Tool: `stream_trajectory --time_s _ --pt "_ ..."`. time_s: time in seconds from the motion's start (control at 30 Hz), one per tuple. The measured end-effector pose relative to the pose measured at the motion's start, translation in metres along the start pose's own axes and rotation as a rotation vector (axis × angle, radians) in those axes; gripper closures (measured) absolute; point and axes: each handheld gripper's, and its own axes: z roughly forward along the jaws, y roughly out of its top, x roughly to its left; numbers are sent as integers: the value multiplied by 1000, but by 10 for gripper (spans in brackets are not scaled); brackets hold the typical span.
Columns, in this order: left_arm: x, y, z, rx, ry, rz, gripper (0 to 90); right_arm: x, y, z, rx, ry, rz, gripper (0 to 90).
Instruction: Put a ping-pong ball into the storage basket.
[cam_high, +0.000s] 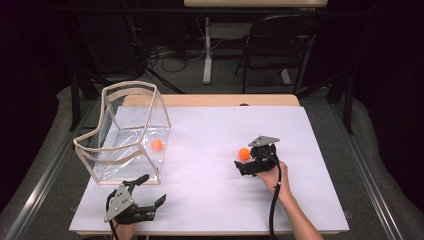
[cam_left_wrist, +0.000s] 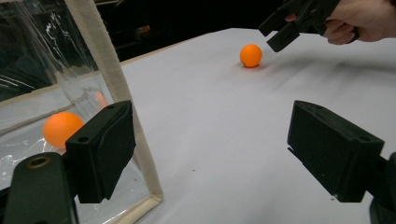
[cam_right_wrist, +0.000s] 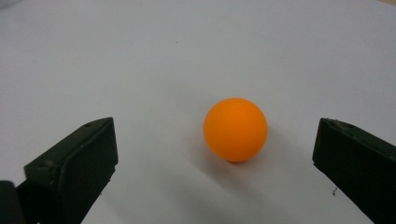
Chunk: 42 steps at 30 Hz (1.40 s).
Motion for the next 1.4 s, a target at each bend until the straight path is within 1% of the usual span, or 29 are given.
stream_trajectory --time_s 0.07,0.13,0.37,0.47,0.53,0.63,0.7,0.73,0.8,0.87,0.9,0.97,1.07,1.17,1.4 --pt "0 0 0 -2 2 0 155 -1 2 3 6 -1 3 0" --pt "0 0 0 -4 4 -3 155 -3 4 6 5 8 0 0" --pt "0 0 3 3 -2 1 155 -9 7 14 13 14 25 0" --pt "0 0 2 3 -5 2 155 -9 7 15 9 2 23 0" --pt "0 0 2 2 -5 0 155 -9 7 14 20 3 17 0" --pt "0 0 1 0 -5 2 155 -8 7 15 19 3 14 0" --pt "0 0 1 1 -6 2 155 -8 8 16 22 -6 14 33" --pt "0 0 1 2 -8 3 155 -8 7 16 21 -8 17 72" --pt "0 0 1 4 -9 4 155 -9 7 17 21 -6 17 85" --pt "0 1 1 3 -9 5 155 -9 6 16 25 -9 19 159" --pt "0 1 1 3 -9 5 155 -10 6 17 32 -15 18 167" --pt "0 1 1 3 -9 5 155 -10 6 18 34 -15 18 217" --pt "0 1 1 3 -9 3 155 -10 5 19 36 -18 23 251" --pt "-1 1 2 5 -11 2 155 -10 4 20 41 -26 10 290" --pt "-1 1 1 2 -10 2 155 -9 4 22 44 -35 16 369"
